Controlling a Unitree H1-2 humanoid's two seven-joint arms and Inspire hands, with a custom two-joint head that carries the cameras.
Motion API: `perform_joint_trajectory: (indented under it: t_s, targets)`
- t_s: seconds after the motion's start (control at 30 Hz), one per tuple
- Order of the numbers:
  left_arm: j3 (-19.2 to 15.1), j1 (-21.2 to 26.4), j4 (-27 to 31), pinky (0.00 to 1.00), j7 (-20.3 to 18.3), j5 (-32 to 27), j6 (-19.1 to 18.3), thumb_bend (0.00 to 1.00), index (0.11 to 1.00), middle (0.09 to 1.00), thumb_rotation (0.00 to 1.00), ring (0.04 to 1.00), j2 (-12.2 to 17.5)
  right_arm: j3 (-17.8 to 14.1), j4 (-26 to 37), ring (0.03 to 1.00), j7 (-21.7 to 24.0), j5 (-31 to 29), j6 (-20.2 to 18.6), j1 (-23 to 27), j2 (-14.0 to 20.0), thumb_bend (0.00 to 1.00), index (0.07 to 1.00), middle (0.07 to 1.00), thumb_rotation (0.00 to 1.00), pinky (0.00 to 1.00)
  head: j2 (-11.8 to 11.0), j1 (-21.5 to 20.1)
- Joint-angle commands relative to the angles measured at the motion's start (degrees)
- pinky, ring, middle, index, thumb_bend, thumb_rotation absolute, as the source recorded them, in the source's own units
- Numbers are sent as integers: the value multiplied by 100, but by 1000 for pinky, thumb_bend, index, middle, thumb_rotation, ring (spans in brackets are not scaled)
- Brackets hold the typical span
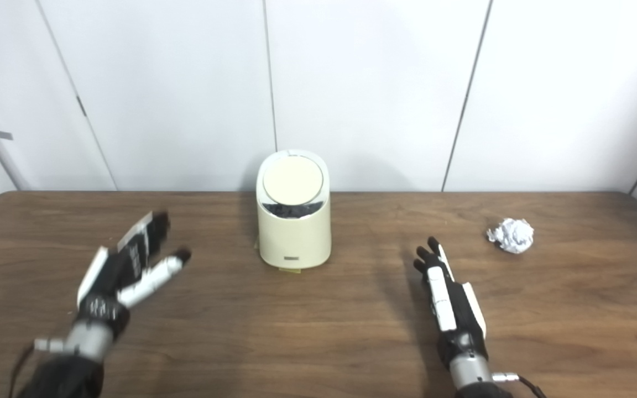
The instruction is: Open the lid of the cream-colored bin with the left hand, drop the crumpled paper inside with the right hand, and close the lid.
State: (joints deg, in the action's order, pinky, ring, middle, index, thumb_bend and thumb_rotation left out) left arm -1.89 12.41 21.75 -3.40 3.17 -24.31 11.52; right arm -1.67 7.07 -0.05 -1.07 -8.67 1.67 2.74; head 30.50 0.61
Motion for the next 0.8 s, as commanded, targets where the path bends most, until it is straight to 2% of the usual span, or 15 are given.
perform_joint_trajectory:
  t_s: [0.0, 0.1, 0.3, 0.43, 0.57, 0.67, 0.77]
  targets:
    - [137, 581, 188, 922, -111, 251, -90, 895, 950, 930, 378, 937, 209, 1, 26, 937, 57, -7, 231, 64, 58, 533, 1000, 956, 1000, 1000, -42, 10]
    - [274, 1144, 95, 888, -272, 537, -238, 936, 935, 919, 390, 917, 314, 11, -20, 939, 66, 3, 251, 54, 62, 530, 1000, 960, 1000, 1000, -90, 8]
    - [511, 2145, -438, 907, -909, 1257, -259, 900, 939, 930, 329, 940, 311, 61, -106, 927, 51, 151, 359, 44, 112, 534, 1000, 956, 1000, 1000, -145, -26]
    - [907, 2796, -995, 881, -1241, 2049, -260, 933, 927, 912, 308, 923, 426, 61, -183, 923, 83, 121, 464, 54, 107, 527, 1000, 955, 1000, 1000, -153, -27]
    - [1287, 3213, -1432, 829, -1480, 2576, -256, 948, 943, 920, 354, 917, 518, 88, -148, 916, 75, 168, 422, 36, 100, 520, 1000, 949, 1000, 1000, -159, -21]
    - [1585, 3468, -1791, 831, -1532, 2765, -167, 929, 943, 924, 339, 929, 559, 98, -150, 913, 75, 172, 427, 36, 95, 518, 1000, 949, 1000, 1000, -163, -36]
    - [1973, 3668, -2092, 807, -1521, 3192, -99, 926, 923, 921, 323, 920, 607, 101, -125, 915, 52, 178, 400, 35, 66, 523, 1000, 948, 1000, 1000, -162, -49]
